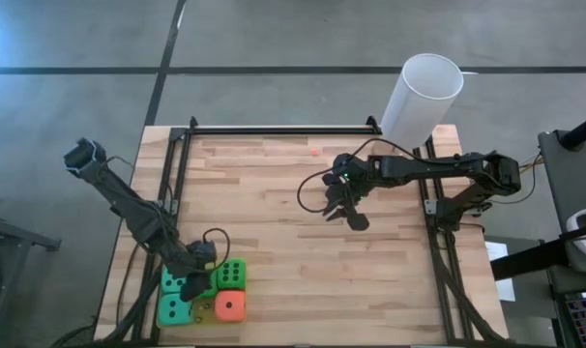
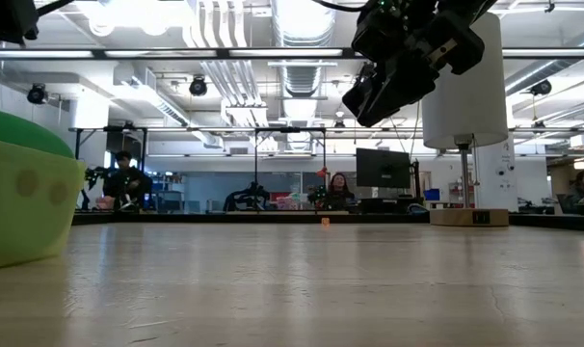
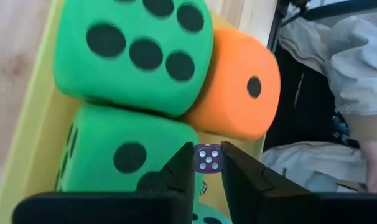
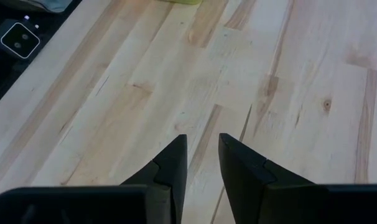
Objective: Pick & Place Dice
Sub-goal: Put the purple dice into the yellow bin
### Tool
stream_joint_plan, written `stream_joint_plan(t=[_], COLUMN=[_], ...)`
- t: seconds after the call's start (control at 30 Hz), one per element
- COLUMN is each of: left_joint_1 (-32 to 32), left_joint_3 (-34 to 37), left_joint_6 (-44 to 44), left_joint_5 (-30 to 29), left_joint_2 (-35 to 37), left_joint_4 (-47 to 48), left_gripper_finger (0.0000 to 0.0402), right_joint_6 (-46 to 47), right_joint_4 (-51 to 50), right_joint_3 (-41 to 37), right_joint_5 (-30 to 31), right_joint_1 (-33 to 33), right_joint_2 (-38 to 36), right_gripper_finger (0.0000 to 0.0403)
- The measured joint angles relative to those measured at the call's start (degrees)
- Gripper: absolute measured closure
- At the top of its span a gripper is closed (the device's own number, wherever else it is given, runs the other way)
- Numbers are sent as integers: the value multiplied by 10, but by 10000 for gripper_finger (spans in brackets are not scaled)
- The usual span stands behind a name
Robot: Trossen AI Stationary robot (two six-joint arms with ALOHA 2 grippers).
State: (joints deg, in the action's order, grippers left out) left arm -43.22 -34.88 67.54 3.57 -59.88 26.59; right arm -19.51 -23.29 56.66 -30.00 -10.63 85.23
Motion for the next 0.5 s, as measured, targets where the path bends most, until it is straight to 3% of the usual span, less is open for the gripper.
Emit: stream_joint_plan(t=[0.5], left_joint_1=[-11], left_joint_3=[26], left_joint_6=[19], left_joint_5=[60], left_joint_2=[0], left_joint_4=[-52], left_gripper_finger=[327], right_joint_6=[0], right_joint_4=[0], right_joint_3=[0], right_joint_5=[0], right_joint_1=[0], right_joint_2=[0], right_gripper_finger=[334])
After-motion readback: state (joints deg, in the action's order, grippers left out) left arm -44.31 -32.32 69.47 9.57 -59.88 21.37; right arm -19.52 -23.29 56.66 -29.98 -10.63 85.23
